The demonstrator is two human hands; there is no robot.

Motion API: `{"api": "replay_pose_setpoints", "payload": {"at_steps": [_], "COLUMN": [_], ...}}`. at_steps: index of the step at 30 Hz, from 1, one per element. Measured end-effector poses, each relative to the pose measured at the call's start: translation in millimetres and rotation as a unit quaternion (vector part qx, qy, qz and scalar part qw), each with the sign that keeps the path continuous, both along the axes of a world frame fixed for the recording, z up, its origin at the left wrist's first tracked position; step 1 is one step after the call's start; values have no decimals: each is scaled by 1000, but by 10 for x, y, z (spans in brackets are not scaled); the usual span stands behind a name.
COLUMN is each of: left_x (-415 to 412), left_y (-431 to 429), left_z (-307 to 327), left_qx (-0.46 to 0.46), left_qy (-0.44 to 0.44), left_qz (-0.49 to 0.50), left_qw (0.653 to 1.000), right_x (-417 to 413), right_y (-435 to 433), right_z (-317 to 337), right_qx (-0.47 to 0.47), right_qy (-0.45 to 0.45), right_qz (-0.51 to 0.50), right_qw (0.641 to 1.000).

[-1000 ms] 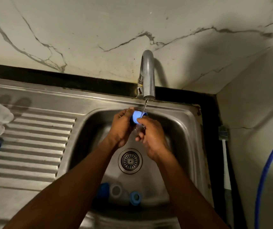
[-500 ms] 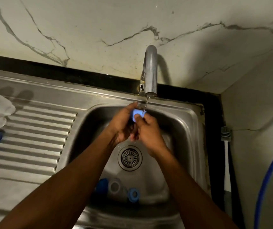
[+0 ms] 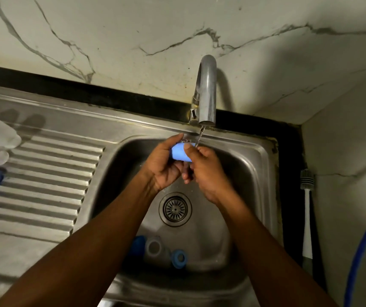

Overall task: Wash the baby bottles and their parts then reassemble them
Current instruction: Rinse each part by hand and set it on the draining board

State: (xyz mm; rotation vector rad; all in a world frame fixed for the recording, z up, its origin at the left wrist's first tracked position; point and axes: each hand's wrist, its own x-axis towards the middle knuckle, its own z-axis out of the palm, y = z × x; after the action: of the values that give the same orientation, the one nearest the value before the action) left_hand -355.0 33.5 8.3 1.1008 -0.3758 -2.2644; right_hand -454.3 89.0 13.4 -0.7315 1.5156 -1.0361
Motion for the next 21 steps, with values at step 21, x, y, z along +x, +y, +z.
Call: {"api": "replay_pose_setpoints", "payload": {"at_steps": [21], "left_x": [-175], "left_y": [-56], "left_z": [33], "left_qx": [-59], "left_qy": [-174], "left_qz": [-47], "left_qw": [982], "right_x": [-409], "right_y": [201], "right_z": [-309], "right_qx": [-142], "right_qy": [447], "right_qz": [242], "right_qw": [849]}}
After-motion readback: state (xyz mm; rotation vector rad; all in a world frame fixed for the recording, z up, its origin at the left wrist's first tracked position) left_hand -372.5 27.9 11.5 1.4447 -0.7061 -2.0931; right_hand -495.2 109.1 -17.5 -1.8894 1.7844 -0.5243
